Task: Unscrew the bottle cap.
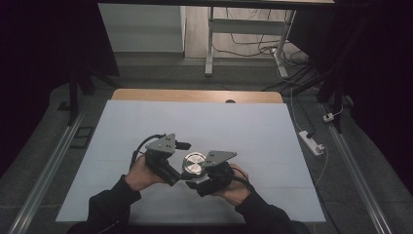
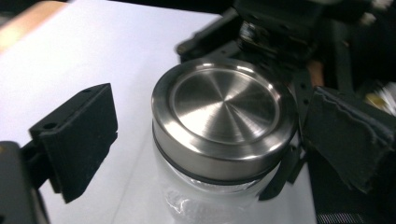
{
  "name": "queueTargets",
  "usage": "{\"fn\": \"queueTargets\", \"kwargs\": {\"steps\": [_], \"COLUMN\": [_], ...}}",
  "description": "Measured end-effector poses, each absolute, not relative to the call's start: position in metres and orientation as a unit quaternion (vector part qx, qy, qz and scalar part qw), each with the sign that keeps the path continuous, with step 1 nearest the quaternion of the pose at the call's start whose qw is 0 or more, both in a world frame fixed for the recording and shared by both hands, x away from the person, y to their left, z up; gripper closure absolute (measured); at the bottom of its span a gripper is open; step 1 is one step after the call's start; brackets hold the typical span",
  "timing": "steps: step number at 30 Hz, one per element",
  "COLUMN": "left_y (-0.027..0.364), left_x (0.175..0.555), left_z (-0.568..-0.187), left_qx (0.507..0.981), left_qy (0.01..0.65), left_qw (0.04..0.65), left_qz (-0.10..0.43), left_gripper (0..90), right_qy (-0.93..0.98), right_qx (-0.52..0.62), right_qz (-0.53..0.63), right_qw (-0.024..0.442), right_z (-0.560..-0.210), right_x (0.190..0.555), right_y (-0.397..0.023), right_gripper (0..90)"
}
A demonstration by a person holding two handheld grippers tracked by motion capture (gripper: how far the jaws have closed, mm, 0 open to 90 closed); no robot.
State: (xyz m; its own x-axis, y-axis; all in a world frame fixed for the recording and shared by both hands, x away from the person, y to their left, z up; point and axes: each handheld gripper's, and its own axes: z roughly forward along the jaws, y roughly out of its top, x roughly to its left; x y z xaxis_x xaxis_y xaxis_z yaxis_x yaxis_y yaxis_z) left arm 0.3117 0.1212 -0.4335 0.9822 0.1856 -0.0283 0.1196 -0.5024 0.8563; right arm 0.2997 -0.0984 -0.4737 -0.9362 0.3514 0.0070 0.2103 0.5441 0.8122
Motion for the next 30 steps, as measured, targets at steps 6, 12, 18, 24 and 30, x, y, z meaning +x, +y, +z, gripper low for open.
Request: {"fn": "queueTargets", "kwargs": {"steps": [6, 12, 18, 24, 30], "left_y": [0.118, 0.114, 0.109, 0.096, 0.092], "left_x": [0.311, 0.308, 0.307, 0.302, 0.299], "left_z": [-0.436, -0.439, -0.44, -0.44, -0.439], "left_qx": [0.876, 0.879, 0.869, 0.849, 0.84], "left_qy": [0.05, 0.032, 0.078, 0.162, 0.189], "left_qw": [0.479, 0.476, 0.487, 0.497, 0.498], "left_qz": [0.008, 0.005, 0.037, 0.081, 0.098], "left_gripper": [6.7, 16.6, 18.8, 18.9, 19.0], "right_qy": [0.882, 0.883, 0.877, 0.866, 0.859], "right_qx": [0.126, 0.113, 0.147, 0.189, 0.208], "right_qz": [0.45, 0.452, 0.452, 0.452, 0.454], "right_qw": [0.061, 0.059, 0.077, 0.099, 0.113], "right_z": [-0.474, -0.472, -0.471, -0.472, -0.47], "right_x": [0.292, 0.29, 0.295, 0.3, 0.3], "right_y": [-0.092, -0.091, -0.095, -0.099, -0.1], "right_gripper": [15.1, 15.2, 15.2, 15.2, 15.2]}}
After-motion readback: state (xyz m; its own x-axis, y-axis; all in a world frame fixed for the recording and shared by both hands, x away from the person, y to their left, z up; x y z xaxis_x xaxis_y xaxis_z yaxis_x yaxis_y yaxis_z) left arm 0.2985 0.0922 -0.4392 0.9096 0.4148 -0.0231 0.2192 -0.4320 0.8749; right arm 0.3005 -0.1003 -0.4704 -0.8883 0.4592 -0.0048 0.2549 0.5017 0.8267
